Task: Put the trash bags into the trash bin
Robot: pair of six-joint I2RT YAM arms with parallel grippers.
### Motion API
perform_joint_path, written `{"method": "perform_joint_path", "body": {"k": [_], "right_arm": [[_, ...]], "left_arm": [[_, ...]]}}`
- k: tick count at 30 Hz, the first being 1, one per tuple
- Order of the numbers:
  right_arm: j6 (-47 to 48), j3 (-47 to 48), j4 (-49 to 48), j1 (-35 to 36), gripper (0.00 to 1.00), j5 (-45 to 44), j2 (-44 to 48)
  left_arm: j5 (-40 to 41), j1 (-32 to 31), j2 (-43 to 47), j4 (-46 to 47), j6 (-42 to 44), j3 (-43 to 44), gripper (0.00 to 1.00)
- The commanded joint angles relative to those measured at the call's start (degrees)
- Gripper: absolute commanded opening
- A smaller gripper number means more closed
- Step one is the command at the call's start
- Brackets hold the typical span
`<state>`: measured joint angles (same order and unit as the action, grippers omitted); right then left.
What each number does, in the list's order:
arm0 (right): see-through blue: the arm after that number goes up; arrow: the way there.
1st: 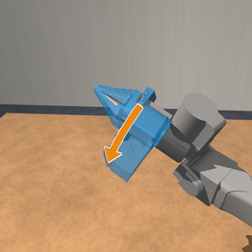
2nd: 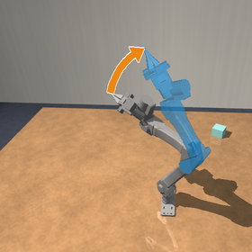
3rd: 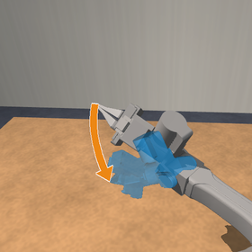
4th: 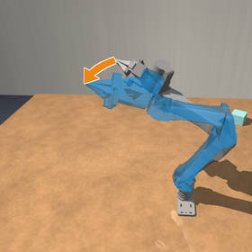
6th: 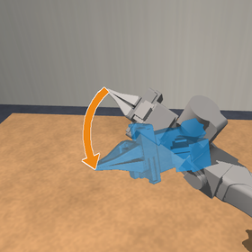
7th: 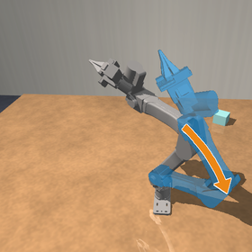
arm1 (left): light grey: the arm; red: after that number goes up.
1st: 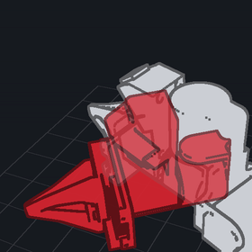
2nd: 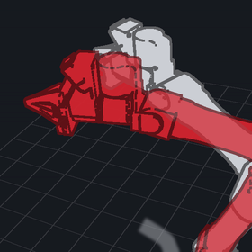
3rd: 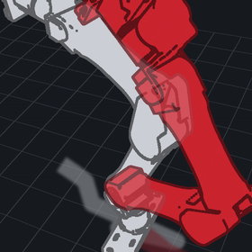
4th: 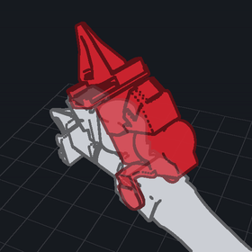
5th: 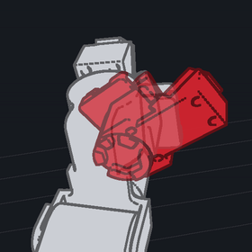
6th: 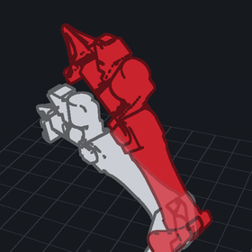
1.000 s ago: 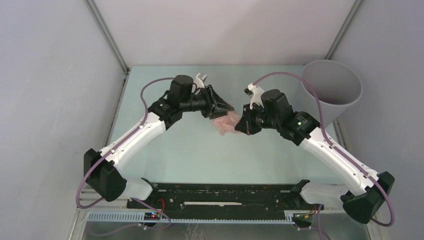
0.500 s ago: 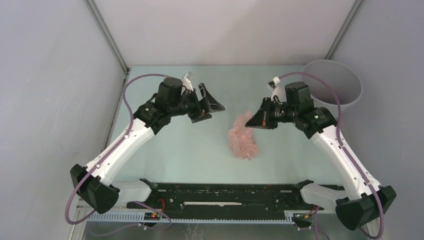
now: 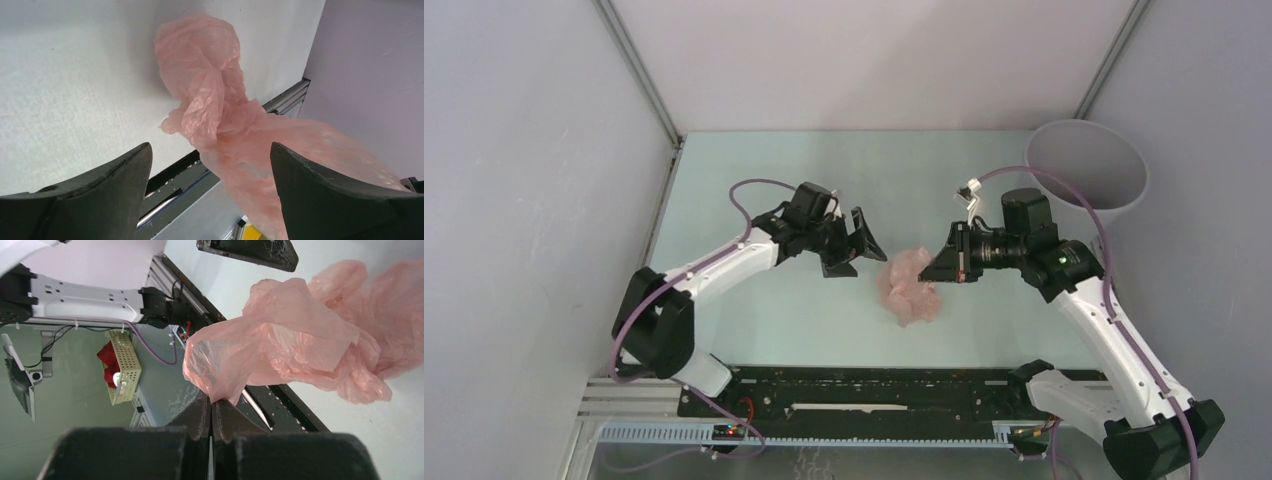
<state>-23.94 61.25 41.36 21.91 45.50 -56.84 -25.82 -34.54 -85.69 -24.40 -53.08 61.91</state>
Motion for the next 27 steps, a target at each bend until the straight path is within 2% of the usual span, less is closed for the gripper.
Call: {"method": "perform_joint_path", "body": {"k": [1, 3, 5, 8, 9, 12, 17, 23, 27], "right_arm": [[2.7, -3.0, -0.5, -0.8, 0.00, 0.2, 2.4], [2.8, -3.3, -0.1, -1.3, 0.00, 0.5, 3.0], [2.9, -3.3, 0.4, -1.5, 0.00, 0.1, 3.3], [2.6, -3.3, 0.6, -2.0, 0.00, -0.5, 3.9], [2.6, -3.3, 0.9, -2.1, 0.00, -0.8, 4.0], [2.8, -3.3, 2.3, -2.3, 0.00, -3.8, 4.3], [2.9, -1.9, 10.4, -3.8, 0.00, -16.9, 4.1], [4.4, 0.0, 17.5, -5.2, 0.00, -27.0, 2.7], [3.8, 4.3, 19.1, -5.5, 0.00, -31.6, 2.9]], "left_arm": [[-4.2, -2.5, -4.7, 4.5, 2.9, 0.2, 0.91], [-5.4, -3.4, -7.9, 4.9, 3.4, 1.7, 0.89], [-7.7, -4.5, -11.5, 4.4, 3.6, 3.5, 0.81], [-7.8, -6.7, -14.0, 3.4, 4.8, 4.8, 0.76], [-7.6, -7.5, -14.4, 3.4, 5.2, 4.9, 0.70], [-4.2, -7.2, -14.0, -0.5, 7.4, 6.0, 0.38], [6.5, -1.9, -4.6, -6.7, 12.5, 7.4, 0.14], [10.5, 8.1, 8.3, -8.9, 15.3, 7.4, 0.08], [13.2, 11.4, 17.1, -6.4, 18.0, 7.9, 0.06]]}}
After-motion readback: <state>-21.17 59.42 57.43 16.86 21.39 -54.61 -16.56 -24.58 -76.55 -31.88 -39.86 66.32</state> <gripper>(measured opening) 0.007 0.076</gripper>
